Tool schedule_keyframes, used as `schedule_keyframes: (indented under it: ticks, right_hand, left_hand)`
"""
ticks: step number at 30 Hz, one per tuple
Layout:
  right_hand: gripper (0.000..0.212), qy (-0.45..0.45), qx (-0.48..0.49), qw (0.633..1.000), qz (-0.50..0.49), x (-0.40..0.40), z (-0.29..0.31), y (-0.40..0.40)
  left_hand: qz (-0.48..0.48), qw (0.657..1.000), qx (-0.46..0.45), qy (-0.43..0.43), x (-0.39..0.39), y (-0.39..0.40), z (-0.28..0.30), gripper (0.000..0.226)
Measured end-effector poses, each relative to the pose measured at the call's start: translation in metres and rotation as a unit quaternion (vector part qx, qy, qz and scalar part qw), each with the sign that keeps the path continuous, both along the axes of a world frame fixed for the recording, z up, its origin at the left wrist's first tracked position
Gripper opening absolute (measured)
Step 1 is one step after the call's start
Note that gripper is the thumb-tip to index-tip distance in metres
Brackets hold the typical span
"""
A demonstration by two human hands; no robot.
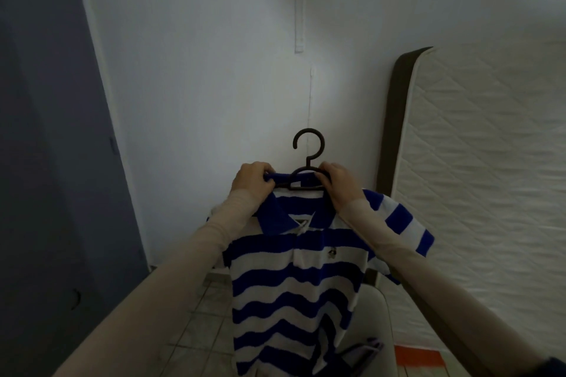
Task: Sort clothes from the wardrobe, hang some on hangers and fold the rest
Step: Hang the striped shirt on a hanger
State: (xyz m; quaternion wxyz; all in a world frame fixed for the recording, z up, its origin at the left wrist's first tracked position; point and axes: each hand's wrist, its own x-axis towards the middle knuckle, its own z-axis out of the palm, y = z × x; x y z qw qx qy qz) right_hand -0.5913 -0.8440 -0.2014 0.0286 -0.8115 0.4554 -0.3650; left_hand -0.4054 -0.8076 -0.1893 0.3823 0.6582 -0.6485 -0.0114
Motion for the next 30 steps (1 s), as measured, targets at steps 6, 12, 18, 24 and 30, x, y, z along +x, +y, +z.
schedule_keyframes:
  ticks: [6,12,18,24,30]
  right_hand:
    - [0.025,0.018,-0.013,1.000,0.005,-0.002,0.000,0.003]
    - [0.024,-0.004,-0.035,0.999,0.004,-0.002,0.003,0.002]
    - [0.020,-0.063,-0.015,0.997,-0.028,-0.010,0.012,-0.008]
    - [0.020,-0.077,-0.039,0.996,-0.020,-0.005,0.030,-0.012]
    - [0.030,-0.098,-0.071,0.993,-0.002,-0.015,0.036,-0.016]
  left_hand:
    - [0.051,0.995,-0.035,0.083,-0.006,0.002,0.002,0.031]
    - [0.042,0.994,-0.089,0.035,-0.008,0.003,-0.002,0.022]
    - [-0.027,0.999,0.025,0.033,-0.001,-0.003,-0.019,0.035]
    - [0.006,0.999,0.007,-0.035,-0.007,-0.012,-0.018,0.033]
    - [0.082,0.992,-0.088,-0.040,-0.016,-0.016,0.008,0.031]
